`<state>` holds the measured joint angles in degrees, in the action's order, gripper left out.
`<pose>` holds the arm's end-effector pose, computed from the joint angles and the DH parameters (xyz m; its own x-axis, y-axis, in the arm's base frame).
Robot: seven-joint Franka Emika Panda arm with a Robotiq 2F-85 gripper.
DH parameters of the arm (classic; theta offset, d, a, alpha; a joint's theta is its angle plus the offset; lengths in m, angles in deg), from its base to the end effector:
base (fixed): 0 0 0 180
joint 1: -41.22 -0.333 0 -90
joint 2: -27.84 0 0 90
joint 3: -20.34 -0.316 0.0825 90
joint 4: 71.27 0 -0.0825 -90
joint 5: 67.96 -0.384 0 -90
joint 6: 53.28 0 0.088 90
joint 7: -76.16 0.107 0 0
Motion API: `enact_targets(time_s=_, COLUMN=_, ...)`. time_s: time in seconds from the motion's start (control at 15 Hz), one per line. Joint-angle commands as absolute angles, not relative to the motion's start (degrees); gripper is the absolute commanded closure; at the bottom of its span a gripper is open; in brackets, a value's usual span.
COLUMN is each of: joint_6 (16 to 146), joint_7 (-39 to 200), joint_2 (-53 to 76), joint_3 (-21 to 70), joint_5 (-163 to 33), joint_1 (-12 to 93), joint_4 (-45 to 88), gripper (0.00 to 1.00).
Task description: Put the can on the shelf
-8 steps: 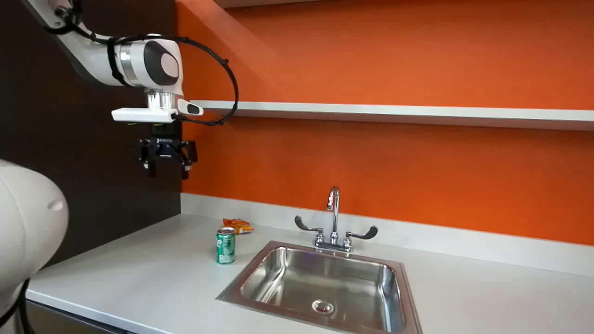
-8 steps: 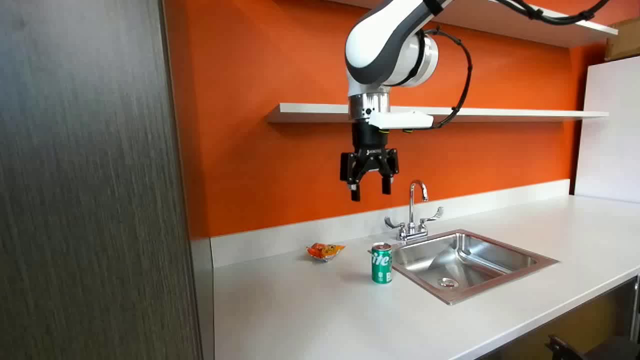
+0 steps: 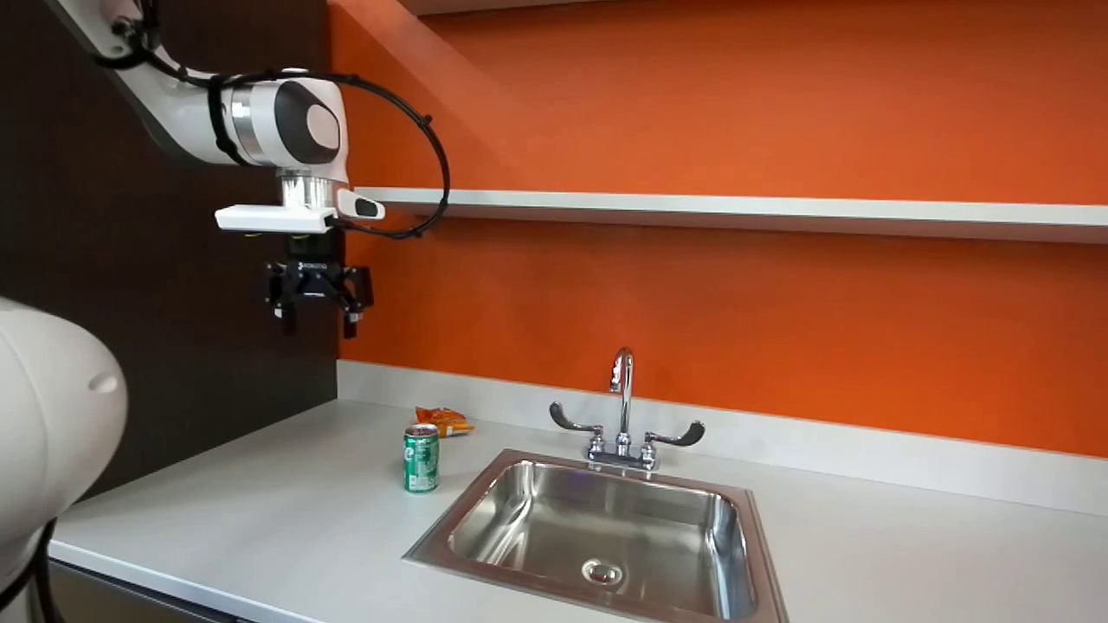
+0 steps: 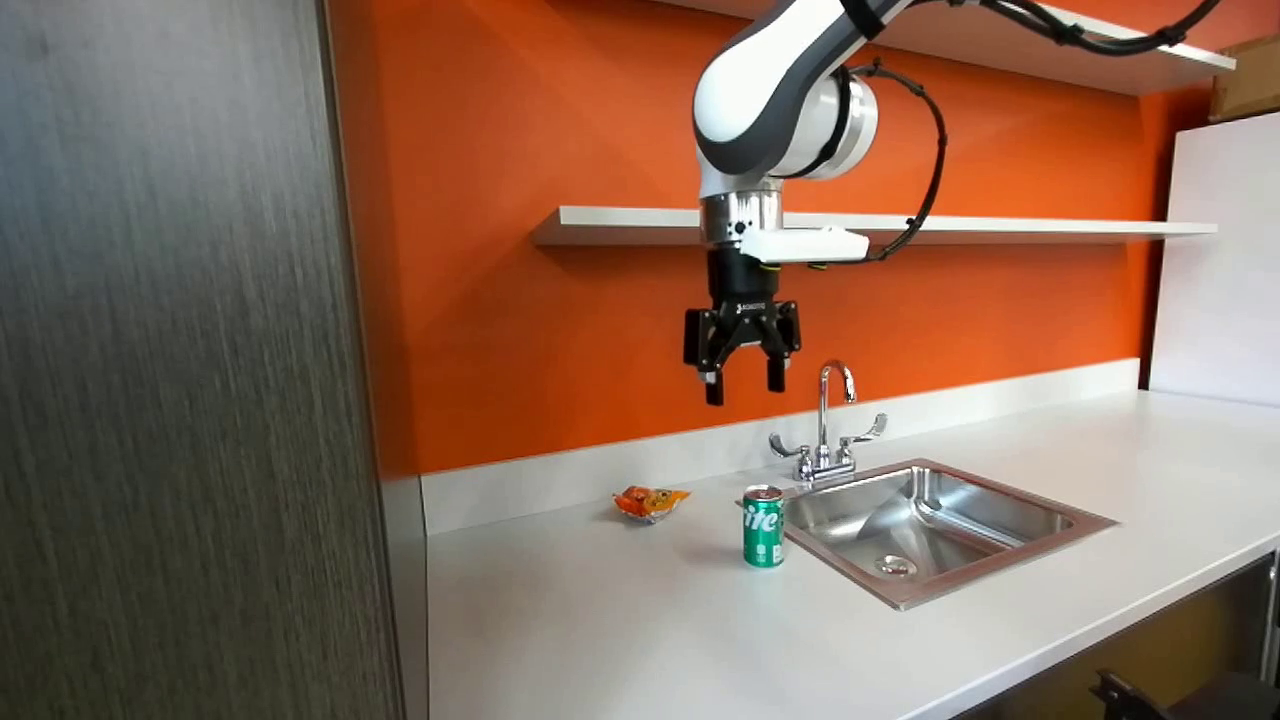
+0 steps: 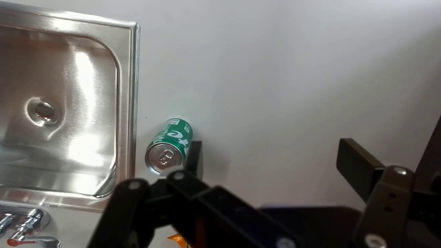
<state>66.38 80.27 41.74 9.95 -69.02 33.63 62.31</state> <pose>0.4433 0.1468 0.4322 0.9742 0.2256 -0.0019 0.2256 -0.9738 0.0275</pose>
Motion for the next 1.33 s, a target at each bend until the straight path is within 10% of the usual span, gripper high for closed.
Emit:
enact_targets(time_s=0.0, joint_6=67.83, joint_7=82.56, joint_2=41.04, joint_3=10.68, joint_5=-68.3, joint_1=34.05, joint_4=63.21, gripper=0.0)
enact_targets(time_s=1.27, joint_6=84.51, joint_7=87.55, joint_2=32.9, joint_3=13.63, joint_5=-66.07, joint_1=35.99, joint_4=69.88, gripper=0.0)
